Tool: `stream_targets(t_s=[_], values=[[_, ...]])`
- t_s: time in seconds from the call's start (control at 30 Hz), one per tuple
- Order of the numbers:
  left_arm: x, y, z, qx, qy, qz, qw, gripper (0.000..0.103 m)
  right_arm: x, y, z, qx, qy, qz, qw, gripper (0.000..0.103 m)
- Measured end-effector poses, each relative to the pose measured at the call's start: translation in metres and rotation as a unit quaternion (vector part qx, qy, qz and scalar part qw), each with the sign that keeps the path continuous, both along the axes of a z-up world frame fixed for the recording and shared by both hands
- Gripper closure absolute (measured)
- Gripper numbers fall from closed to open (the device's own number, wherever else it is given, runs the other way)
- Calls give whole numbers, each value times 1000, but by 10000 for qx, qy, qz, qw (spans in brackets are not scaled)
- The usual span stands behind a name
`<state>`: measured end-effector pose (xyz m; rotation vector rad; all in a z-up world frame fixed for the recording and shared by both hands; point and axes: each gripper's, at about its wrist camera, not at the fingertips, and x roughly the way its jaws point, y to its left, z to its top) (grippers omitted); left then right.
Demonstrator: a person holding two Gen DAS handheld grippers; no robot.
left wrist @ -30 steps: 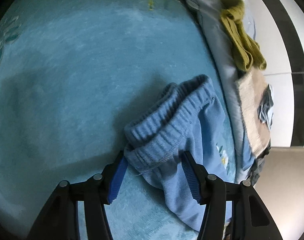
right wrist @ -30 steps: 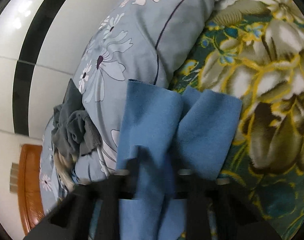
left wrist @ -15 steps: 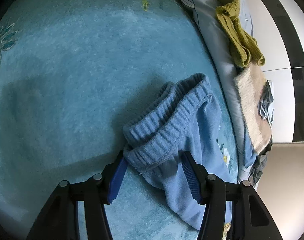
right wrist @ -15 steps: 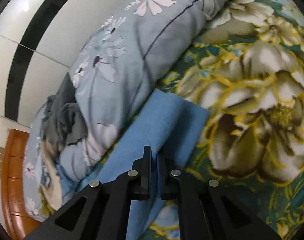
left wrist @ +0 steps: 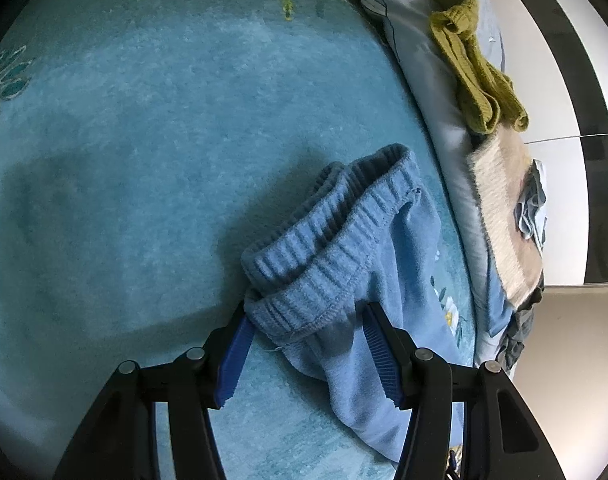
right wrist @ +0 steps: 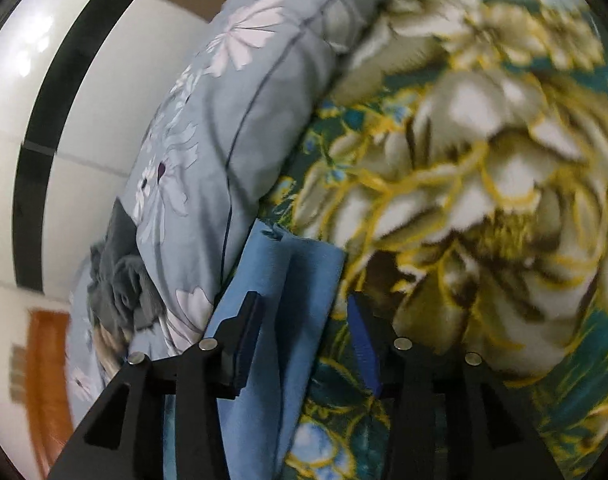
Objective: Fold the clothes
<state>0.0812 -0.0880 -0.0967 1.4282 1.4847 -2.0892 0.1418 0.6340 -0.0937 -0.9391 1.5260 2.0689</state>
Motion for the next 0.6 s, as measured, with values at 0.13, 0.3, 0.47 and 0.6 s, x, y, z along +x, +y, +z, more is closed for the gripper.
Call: stream_targets(t_s=[0.13, 0.3, 0.47, 0.6], values=[[-6, -5, -3, 186, 94, 112, 9997, 44, -9, -4, -8, -293, 293, -121, 9991, 52], [2, -20, -3, 324, 300, 257, 9987, 61, -19, -7, -8, -337, 283, -166, 9989, 71], [3, -27, 2, 413, 538, 311, 9972, 79, -27, -9, 2, -350, 316, -117, 9988, 92], [5, -28, 19, 316, 808, 221, 9960, 82, -33, -13, 30, -154, 527, 198, 9983, 93]])
